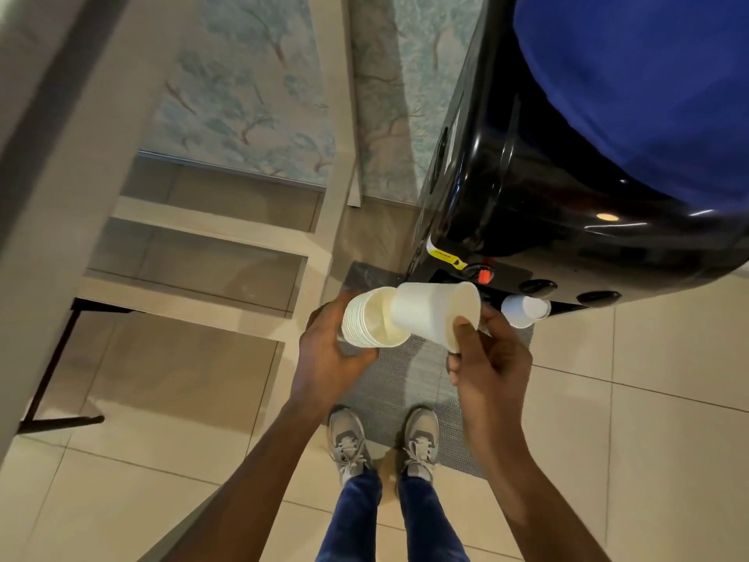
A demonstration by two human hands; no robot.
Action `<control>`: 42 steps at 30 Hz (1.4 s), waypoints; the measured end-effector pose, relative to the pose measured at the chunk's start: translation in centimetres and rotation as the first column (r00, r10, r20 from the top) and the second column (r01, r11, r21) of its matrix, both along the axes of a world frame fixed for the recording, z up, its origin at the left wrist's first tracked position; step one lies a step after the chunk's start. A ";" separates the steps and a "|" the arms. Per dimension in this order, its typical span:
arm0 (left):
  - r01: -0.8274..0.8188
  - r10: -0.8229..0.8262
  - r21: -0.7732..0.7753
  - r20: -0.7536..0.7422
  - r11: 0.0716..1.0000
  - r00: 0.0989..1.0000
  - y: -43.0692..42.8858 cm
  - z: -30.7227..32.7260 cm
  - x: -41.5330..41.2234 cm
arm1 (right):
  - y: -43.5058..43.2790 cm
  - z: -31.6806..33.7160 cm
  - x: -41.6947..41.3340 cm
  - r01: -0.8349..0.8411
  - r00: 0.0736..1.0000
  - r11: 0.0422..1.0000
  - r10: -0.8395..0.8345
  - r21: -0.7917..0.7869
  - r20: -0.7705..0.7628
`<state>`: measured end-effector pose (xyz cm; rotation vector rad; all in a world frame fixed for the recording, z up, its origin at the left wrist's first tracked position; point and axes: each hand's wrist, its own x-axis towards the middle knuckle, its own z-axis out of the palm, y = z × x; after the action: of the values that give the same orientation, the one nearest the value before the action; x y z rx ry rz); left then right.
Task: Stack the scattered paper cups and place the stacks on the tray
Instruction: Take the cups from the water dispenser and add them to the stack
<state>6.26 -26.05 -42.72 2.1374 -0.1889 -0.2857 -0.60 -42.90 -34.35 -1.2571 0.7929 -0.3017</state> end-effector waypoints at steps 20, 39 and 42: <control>0.049 -0.049 0.011 0.013 0.999 0.999 -1.2 -0.8 -0.2 | -5.1 -8.1 0.2 -0.242 0.960 0.729 0.084 -0.640 -0.267; 0.066 -0.066 0.013 0.015 0.998 0.998 -0.5 -1.6 -2.3 | -15.3 -16.1 1.9 -0.469 0.683 0.671 -0.137 -0.575 -0.717; 0.061 -0.061 0.012 0.021 0.998 0.998 -0.2 -1.7 -2.3 | -15.9 -16.2 2.6 -0.454 0.675 0.680 -0.159 -0.575 -0.720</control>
<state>3.91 -26.30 -44.40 2.1496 -0.2659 -0.3002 1.95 -58.79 -50.51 -2.2889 1.3039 0.0959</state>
